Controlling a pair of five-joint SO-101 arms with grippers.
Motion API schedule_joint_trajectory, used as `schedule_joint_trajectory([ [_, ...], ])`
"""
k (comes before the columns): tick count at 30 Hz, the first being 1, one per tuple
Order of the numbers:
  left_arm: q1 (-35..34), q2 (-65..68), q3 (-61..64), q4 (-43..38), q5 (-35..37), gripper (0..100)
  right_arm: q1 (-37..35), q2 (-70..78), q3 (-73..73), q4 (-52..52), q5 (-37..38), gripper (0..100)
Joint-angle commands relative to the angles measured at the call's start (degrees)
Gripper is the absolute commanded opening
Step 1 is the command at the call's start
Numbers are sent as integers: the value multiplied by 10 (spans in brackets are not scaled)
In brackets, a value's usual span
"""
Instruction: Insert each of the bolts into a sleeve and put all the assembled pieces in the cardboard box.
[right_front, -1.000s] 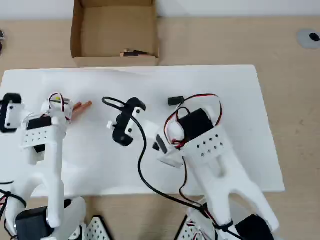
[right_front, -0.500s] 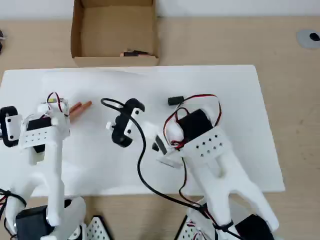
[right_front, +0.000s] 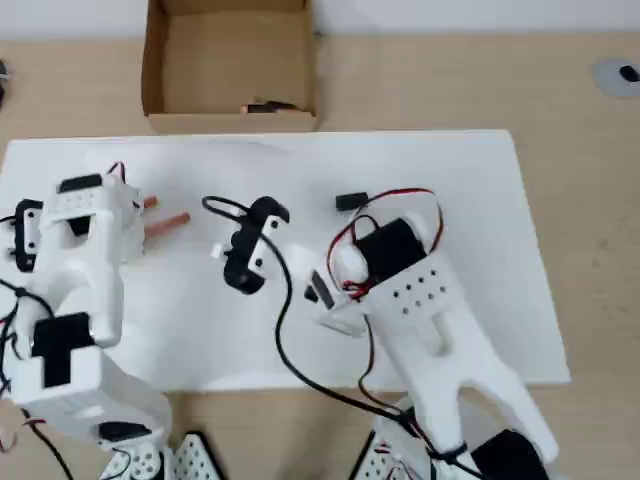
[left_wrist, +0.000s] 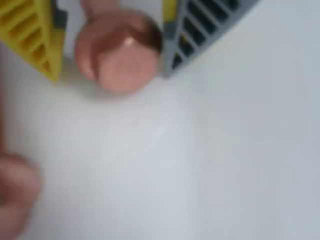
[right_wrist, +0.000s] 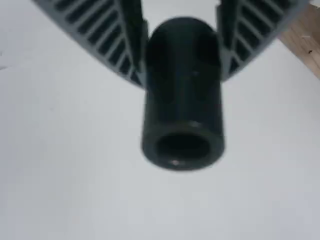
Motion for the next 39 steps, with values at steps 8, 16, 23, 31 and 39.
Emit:
schedule_joint_trajectory([
  [8, 29, 48, -62, 47, 12, 133, -7, -15, 0, 3, -4, 11],
  [16, 29, 53, -68, 28, -16, 10, -7, -15, 0, 3, -4, 11],
  [23, 31, 35, -75, 33, -39, 10, -7, -17, 0, 3, -4, 11],
  [31, 35, -108, -113, 109, -133, 10, -7, -19, -7, -1, -4, 11],
  [39, 34, -238, -115, 116, -353, 10, -4, -19, -98, -1, -15, 11],
])
